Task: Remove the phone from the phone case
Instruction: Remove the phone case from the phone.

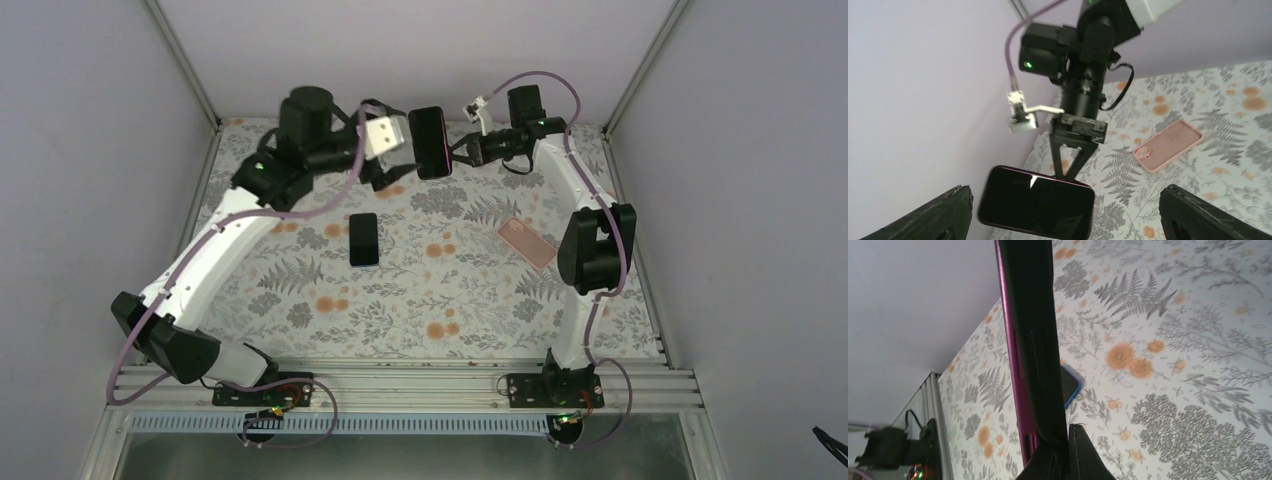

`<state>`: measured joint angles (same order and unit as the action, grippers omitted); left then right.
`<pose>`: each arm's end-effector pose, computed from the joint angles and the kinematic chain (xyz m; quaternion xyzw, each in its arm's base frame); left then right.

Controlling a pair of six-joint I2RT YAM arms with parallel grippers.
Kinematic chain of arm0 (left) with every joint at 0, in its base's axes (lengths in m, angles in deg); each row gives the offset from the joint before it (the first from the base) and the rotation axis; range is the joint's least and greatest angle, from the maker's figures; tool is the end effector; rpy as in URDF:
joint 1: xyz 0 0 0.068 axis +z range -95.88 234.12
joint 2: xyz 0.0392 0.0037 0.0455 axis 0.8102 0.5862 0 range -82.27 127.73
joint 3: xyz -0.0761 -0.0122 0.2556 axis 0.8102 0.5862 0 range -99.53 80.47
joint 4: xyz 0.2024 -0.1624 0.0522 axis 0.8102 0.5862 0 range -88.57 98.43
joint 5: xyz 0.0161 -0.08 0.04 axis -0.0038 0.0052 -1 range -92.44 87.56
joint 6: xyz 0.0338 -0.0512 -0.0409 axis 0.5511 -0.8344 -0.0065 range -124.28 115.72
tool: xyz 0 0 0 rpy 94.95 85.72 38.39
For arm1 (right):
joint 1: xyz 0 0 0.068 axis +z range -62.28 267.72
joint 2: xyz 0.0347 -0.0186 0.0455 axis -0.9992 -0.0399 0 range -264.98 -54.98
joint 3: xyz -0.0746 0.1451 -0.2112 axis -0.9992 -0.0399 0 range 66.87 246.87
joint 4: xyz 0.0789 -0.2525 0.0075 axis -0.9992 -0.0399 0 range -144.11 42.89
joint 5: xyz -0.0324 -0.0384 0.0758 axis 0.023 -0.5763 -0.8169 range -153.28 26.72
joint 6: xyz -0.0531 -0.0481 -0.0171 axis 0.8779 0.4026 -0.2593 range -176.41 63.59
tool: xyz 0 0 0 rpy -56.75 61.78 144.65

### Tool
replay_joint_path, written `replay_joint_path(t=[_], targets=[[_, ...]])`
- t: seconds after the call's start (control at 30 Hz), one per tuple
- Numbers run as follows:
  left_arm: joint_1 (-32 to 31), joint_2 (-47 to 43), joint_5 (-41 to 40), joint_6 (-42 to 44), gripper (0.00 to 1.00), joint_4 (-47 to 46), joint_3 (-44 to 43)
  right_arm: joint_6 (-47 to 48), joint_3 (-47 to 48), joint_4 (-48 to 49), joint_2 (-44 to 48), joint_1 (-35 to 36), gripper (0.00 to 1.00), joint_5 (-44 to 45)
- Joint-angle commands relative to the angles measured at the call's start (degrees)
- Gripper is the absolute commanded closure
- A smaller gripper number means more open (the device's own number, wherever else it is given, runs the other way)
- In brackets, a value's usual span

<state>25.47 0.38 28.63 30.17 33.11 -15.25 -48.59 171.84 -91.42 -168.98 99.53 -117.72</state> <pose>0.2792 -0.1887 0.4435 0.5425 0.5851 -0.1887 0.5725 0.4255 0.1402 0.2813 -0.2857 0.8073 0.4436 0.2644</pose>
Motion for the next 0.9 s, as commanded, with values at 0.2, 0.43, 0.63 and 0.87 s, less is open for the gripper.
replay_joint_path(t=[0.2,0.43,0.63,0.87], targets=[[-7.16,6.4,-20.41,0.5,0.09,-22.92,11.22,-8.2,6.95,7.3,0.79,-0.29,0.97,3.08],[-7.85,11.47,-19.08,-1.45,0.12,-25.03,11.15,-8.61,6.04,8.48,2.77,-0.27,0.97,5.84],[-9.15,14.37,-20.39,-1.61,0.14,-25.64,10.29,-9.35,5.42,9.18,3.96,-0.23,0.97,7.41],[-10.55,16.57,-22.79,-2.28,0.16,-26.33,9.39,-9.22,3.74,10.73,5.48,-0.17,0.97,7.15]])
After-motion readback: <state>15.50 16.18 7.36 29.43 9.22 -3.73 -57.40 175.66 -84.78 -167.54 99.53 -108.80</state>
